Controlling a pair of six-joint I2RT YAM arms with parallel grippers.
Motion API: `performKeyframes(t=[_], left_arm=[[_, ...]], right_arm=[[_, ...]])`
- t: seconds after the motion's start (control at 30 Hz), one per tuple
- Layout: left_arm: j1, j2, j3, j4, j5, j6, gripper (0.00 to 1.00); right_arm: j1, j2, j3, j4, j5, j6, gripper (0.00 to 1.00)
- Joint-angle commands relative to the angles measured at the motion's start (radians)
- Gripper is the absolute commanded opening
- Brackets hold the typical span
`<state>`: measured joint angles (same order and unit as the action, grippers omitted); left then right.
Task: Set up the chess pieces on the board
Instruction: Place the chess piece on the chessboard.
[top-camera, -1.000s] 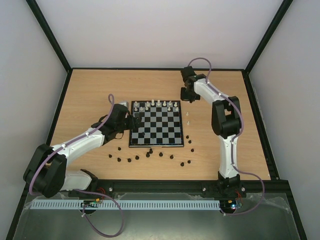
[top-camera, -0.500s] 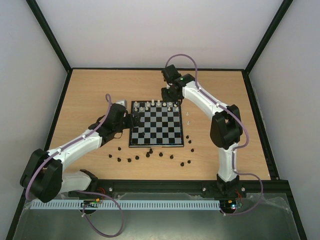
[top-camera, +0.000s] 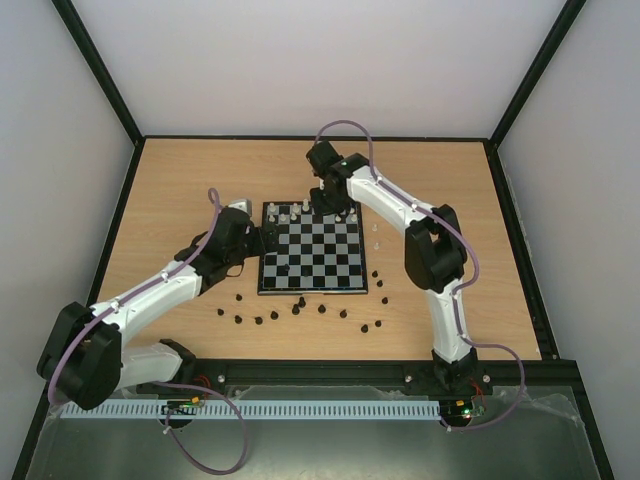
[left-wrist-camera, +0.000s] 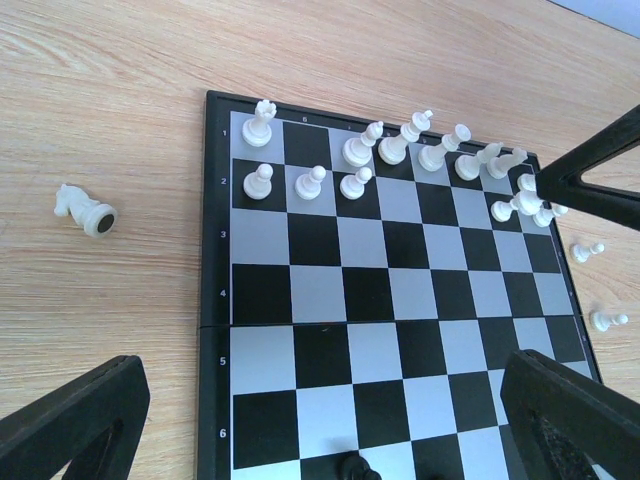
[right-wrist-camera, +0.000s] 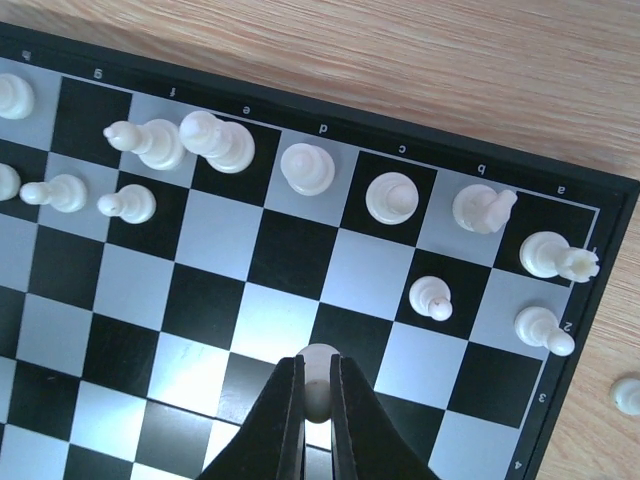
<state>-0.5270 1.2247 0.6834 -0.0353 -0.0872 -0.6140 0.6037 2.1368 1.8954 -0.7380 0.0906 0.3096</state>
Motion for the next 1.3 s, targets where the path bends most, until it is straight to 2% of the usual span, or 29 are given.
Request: performKeyframes(t=[0.0, 0.63, 1.27], left_arm=[[-0.001, -0.021, -0.015, 0.006, -0.019, -0.008, 1.0], [0.007, -0.016, -0.017, 0.005, -0.023, -0.006, 0.99], [0.012, -0.01, -0.017, 0.008, -0.016, -0.005, 1.0]], right_arm=[[0.004, 0.043, 0.038, -0.067, 0.021, -0.01, 0.02], [0.005, 0.149, 0.107, -0.075, 0.084, -0.003, 0.05], [0.005, 0.19, 0.125, -0.082, 0.103, -0.006, 0.08]])
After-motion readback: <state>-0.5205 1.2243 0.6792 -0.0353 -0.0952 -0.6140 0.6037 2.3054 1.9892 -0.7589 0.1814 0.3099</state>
